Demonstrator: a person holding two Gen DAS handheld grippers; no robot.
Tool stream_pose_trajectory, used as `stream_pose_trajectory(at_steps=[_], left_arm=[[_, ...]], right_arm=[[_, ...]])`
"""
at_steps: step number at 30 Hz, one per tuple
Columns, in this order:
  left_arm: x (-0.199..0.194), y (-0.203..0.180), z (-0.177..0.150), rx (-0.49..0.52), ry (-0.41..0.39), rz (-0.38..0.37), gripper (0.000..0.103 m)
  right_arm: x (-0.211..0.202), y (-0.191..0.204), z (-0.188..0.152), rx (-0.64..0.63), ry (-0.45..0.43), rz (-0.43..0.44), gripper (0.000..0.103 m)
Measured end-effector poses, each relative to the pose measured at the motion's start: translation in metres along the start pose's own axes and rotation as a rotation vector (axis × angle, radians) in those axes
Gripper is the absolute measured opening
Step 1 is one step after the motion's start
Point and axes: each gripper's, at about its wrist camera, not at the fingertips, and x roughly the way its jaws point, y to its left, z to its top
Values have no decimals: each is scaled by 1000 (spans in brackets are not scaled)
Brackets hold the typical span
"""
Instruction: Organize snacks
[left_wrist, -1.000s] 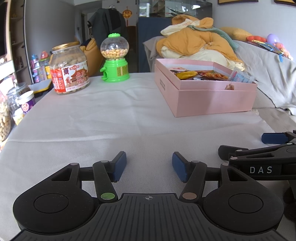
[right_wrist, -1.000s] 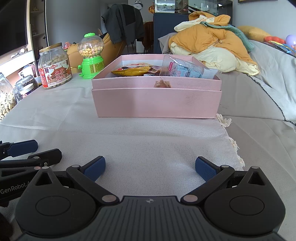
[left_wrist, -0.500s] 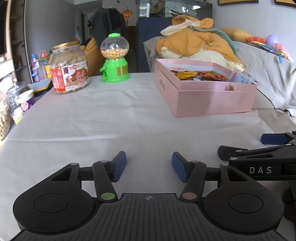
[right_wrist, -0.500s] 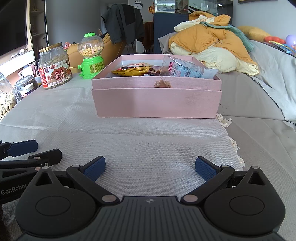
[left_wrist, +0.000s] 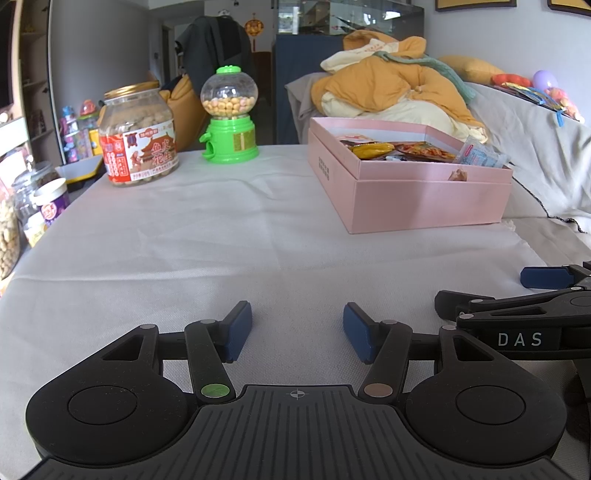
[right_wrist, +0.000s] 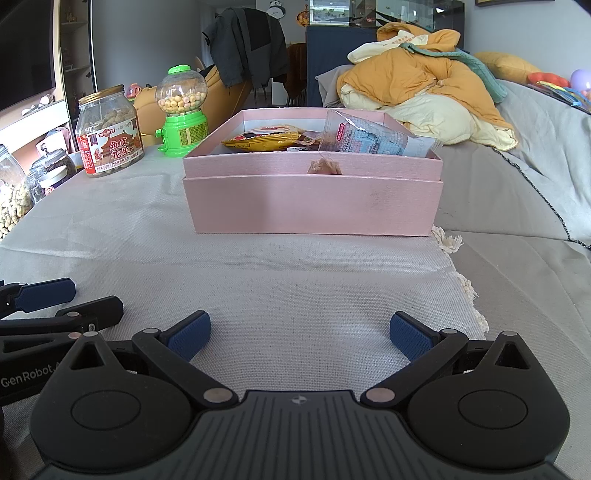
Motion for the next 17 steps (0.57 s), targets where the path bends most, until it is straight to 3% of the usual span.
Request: stream_pose_trajectory(at_steps=[17], left_arm=[[1,-1,0,0,-1,-4,62]], right_arm=[[0,0,0,-3,0,-2,103]])
